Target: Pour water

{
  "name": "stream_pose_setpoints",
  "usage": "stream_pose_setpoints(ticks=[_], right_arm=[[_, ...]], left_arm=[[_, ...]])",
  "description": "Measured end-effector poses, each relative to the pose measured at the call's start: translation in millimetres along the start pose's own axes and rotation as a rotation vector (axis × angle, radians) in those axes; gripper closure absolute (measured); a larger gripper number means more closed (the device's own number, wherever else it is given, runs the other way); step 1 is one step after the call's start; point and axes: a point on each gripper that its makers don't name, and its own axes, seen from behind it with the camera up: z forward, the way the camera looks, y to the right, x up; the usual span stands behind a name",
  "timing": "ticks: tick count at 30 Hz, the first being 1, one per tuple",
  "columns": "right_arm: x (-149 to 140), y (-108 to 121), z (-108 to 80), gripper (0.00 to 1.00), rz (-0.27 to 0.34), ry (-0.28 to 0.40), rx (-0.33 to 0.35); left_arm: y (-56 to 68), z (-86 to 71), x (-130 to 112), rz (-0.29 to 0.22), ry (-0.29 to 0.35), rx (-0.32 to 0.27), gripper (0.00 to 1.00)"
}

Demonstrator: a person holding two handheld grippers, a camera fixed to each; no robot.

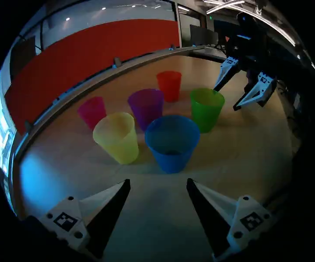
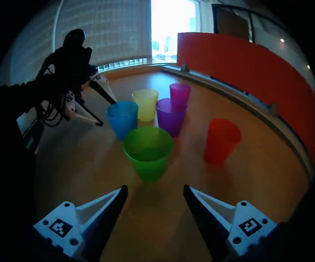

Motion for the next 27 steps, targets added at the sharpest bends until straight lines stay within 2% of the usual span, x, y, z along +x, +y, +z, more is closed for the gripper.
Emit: stream_pose_setpoints(ticks=[9, 12, 18, 24, 27], right_arm=[[-1.9, 15.7, -18.3, 0.01, 0.071, 0.056, -0.109], [-2.7, 20.5, -24.6, 0.01, 0.088, 0.075, -0.149], [7.4, 30.1, -41.2, 0.01, 0.133, 0.138, -0.210], [16.2, 43.2, -57.3, 0.01, 0.150, 0.204, -0.317], [21.0, 54.1, -64.8, 0.01, 0.183, 0.253, -0.391]], left_arm=[[-18.3, -20.9, -3.6, -0.074, 0.045, 0.104, 0.04], [-21.9, -29.0, 0.4, -0.095, 0.080, 0.127, 0.04], [-38.6, -44.3, 2.7, -0.133, 0.130, 0.209, 0.04], [-56.1, -58.2, 6.1, -0.198, 0.206, 0.292, 0.04], [-62.9, -66.1, 11.2, -0.229, 0.260, 0.331, 0.04]])
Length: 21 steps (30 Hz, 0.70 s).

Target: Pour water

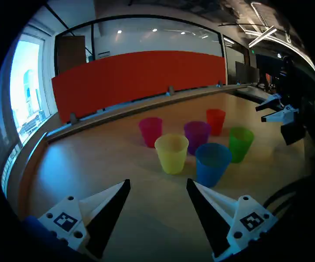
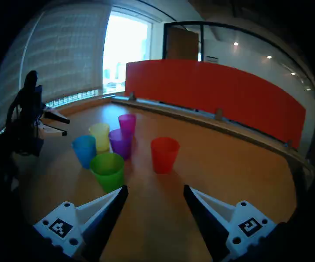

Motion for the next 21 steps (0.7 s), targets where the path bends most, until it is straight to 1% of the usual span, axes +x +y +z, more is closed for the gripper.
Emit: stream_pose_setpoints(ticks=[7, 12, 15, 18, 21], right_arm=[[19.6, 25.5, -11.0, 0.01, 0.093, 0.129, -0.143], [35.9, 40.9, -22.6, 0.01, 0.163, 0.210, -0.216], [44.2, 48.8, -30.3, 0.01, 0.187, 0.256, -0.257], [51.4, 57.4, -38.3, 0.01, 0.200, 0.298, -0.306], [57.9, 66.7, -47.2, 0.01, 0.205, 0.333, -0.354]], left_arm=[[-10.3, -9.2, 19.4, -0.075, 0.116, 0.074, 0.04], [-15.8, -11.0, 27.0, -0.138, 0.180, 0.122, 0.04], [-19.5, -11.7, 30.8, -0.180, 0.212, 0.151, 0.04], [-24.7, -16.6, 40.0, -0.201, 0.252, 0.188, 0.04], [-30.4, -24.2, 50.6, -0.216, 0.309, 0.234, 0.04]])
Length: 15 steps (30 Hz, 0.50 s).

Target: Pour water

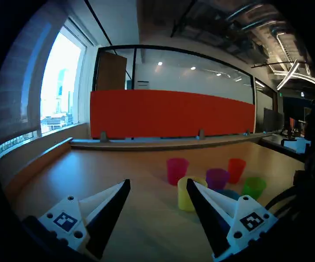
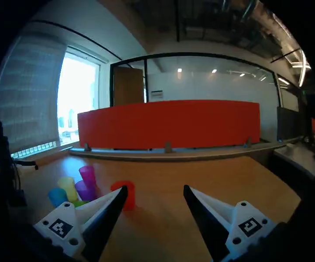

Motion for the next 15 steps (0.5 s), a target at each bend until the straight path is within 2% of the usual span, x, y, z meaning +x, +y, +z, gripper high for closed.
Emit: stream_pose_setpoints(ticks=[4, 9, 15], right_arm=[[10.7, 10.4, -2.7, 0.01, 0.007, 0.046, -0.055], [16.9, 13.9, -4.5, 0.01, 0.013, 0.088, -0.091], [23.2, 15.7, -4.3, 0.01, 0.029, 0.114, -0.106]], left_arm=[[1.1, -3.0, 10.6, -0.009, 0.052, 0.023, 0.04], [2.0, -4.8, 17.7, -0.008, 0.099, 0.043, 0.04], [-0.3, -3.1, 18.6, -0.031, 0.114, 0.059, 0.04]])
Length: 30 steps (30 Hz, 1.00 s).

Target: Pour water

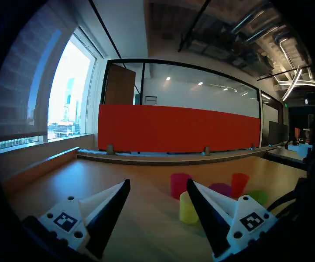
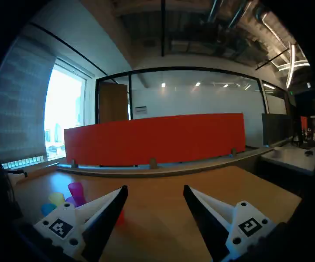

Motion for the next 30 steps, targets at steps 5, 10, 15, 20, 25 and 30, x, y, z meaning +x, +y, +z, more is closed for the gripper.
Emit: stream_pose_setpoints(ticks=[5, 10, 15, 20, 25, 30], right_arm=[[-0.8, 2.8, 2.1, 0.01, -0.019, 0.013, -0.014], [-7.7, 4.0, 5.4, 0.01, -0.031, 0.008, -0.025], [-14.5, 8.2, 6.1, 0.01, -0.029, -0.011, -0.042], [-19.1, 14.0, 4.3, 0.01, -0.036, -0.026, -0.062], [-19.8, 17.1, 1.0, 0.01, -0.039, -0.036, -0.078], [-19.9, 17.9, -0.6, 0.01, -0.027, -0.034, -0.088]], left_arm=[[-4.7, 0.2, -7.0, -0.005, 0.009, 0.027, 0.04], [-8.9, 2.2, -16.0, 0.011, 0.011, 0.053, 0.04], [-6.5, 5.7, -15.9, 0.045, 0.024, 0.068, 0.04], [0.0, 9.7, -12.9, 0.057, 0.046, 0.066, 0.04], [-3.1, 9.1, -19.2, 0.071, 0.045, 0.081, 0.04], [-6.9, 4.6, -22.1, 0.076, 0.050, 0.093, 0.04]])
